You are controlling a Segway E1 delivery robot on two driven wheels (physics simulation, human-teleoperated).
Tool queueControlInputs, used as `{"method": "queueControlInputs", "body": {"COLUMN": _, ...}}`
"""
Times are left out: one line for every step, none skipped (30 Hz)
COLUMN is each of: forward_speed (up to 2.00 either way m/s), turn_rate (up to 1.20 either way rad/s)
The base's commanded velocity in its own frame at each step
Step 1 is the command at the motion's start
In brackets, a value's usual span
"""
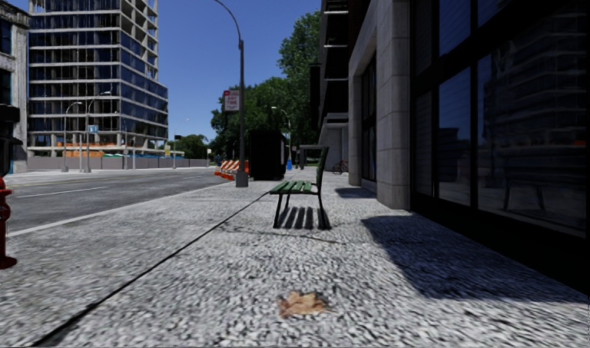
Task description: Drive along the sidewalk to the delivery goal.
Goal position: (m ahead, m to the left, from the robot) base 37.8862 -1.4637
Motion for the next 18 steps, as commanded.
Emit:
{"method": "queueControlInputs", "body": {"forward_speed": 1.95, "turn_rate": 0.78}}
{"method": "queueControlInputs", "body": {"forward_speed": 1.95, "turn_rate": 0.78}}
{"method": "queueControlInputs", "body": {"forward_speed": 1.95, "turn_rate": 0.79}}
{"method": "queueControlInputs", "body": {"forward_speed": 1.95, "turn_rate": 0.79}}
{"method": "queueControlInputs", "body": {"forward_speed": 1.95, "turn_rate": 0.79}}
{"method": "queueControlInputs", "body": {"forward_speed": 1.95, "turn_rate": 0.79}}
{"method": "queueControlInputs", "body": {"forward_speed": 1.95, "turn_rate": 0.79}}
{"method": "queueControlInputs", "body": {"forward_speed": 1.95, "turn_rate": 0.79}}
{"method": "queueControlInputs", "body": {"forward_speed": 1.95, "turn_rate": 0.79}}
{"method": "queueControlInputs", "body": {"forward_speed": 1.95, "turn_rate": 0.79}}
{"method": "queueControlInputs", "body": {"forward_speed": 1.95, "turn_rate": 0.78}}
{"method": "queueControlInputs", "body": {"forward_speed": 1.95, "turn_rate": 0.76}}
{"method": "queueControlInputs", "body": {"forward_speed": 1.95, "turn_rate": 0.61}}
{"method": "queueControlInputs", "body": {"forward_speed": 1.95, "turn_rate": 0.61}}
{"method": "queueControlInputs", "body": {"forward_speed": 1.95, "turn_rate": 0.13}}
{"method": "queueControlInputs", "body": {"forward_speed": 1.95, "turn_rate": 0.03}}
{"method": "queueControlInputs", "body": {"forward_speed": 1.95, "turn_rate": 0.0}}
{"method": "queueControlInputs", "body": {"forward_speed": 1.95, "turn_rate": 0.0}}
